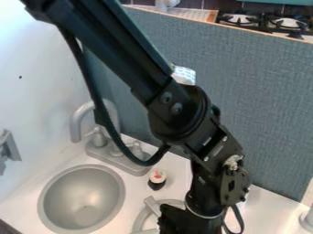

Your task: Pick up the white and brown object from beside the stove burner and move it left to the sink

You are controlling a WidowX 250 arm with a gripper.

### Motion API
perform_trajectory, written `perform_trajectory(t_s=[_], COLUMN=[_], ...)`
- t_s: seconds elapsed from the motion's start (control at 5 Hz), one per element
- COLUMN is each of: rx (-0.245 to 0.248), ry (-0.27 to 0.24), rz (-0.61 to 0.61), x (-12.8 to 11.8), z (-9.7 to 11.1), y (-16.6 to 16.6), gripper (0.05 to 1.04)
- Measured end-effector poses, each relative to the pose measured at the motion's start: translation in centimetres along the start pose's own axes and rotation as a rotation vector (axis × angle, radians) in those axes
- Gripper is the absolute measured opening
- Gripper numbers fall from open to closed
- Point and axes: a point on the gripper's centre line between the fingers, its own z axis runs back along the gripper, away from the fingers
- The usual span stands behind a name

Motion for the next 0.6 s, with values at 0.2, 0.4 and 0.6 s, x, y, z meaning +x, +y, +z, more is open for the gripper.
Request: perform_trajectory(t_s=[0.2, 0.4, 0.6], rx=[0.004, -0.039, -0.059], ry=[-0.016, -0.038, -0.035], rz=[0.002, -0.031, -0.021], x=[0.3, 0.6, 0.9], z=[0.0, -0.1, -1.1], y=[0.1, -0.5, -0.3], gripper=[1.005, 1.005, 1.005])
